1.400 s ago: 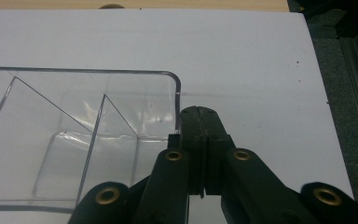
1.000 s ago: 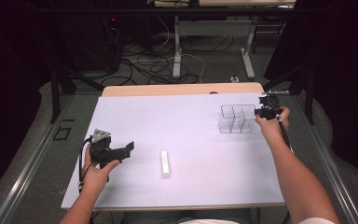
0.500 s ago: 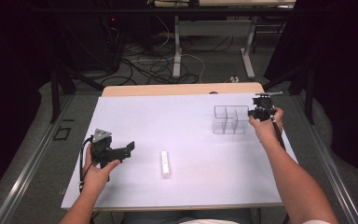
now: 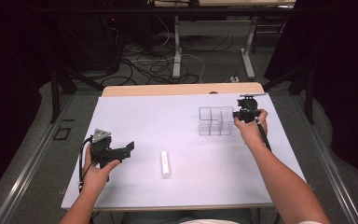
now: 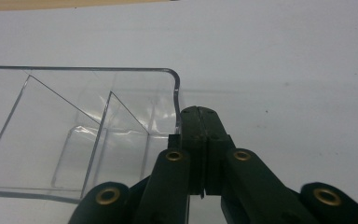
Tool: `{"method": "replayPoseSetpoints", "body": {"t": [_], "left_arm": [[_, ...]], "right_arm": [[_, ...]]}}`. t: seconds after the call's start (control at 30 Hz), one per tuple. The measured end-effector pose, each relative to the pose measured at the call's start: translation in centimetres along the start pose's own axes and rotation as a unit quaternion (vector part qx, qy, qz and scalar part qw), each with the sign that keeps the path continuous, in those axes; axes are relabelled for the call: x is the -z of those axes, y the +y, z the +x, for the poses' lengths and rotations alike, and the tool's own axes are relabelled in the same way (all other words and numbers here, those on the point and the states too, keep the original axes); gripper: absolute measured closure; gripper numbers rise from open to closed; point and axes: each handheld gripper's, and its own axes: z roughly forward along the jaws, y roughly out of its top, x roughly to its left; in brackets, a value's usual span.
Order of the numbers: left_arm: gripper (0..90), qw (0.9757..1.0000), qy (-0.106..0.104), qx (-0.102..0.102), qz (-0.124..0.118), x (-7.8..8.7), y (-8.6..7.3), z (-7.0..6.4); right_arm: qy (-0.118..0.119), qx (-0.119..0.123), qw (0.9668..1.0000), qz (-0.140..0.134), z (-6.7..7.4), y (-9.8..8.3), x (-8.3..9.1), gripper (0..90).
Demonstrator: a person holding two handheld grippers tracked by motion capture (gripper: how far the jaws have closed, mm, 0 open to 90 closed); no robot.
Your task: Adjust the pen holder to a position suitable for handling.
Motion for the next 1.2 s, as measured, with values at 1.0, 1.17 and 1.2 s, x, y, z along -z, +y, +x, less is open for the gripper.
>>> {"method": "replayPoseSetpoints", "body": {"t": [1.0,1.17,1.2], "left_arm": [[1.7,1.0,-0.002,-0.001,0.001,0.1,0.0,0.1],[1.7,1.0,-0.002,-0.001,0.001,0.1,0.0,0.2],[1.7,1.0,-0.003,-0.001,0.0,0.1,0.0,0.2]], "right_arm": [[0.061,0.02,0.9975,0.031,8.3,-0.7,-1.1,90.0],[0.067,0.025,0.9969,0.034,9.5,-0.8,-1.3,90.0],[0.066,0.026,0.9969,0.033,9.6,-0.8,-1.3,90.0]]}}
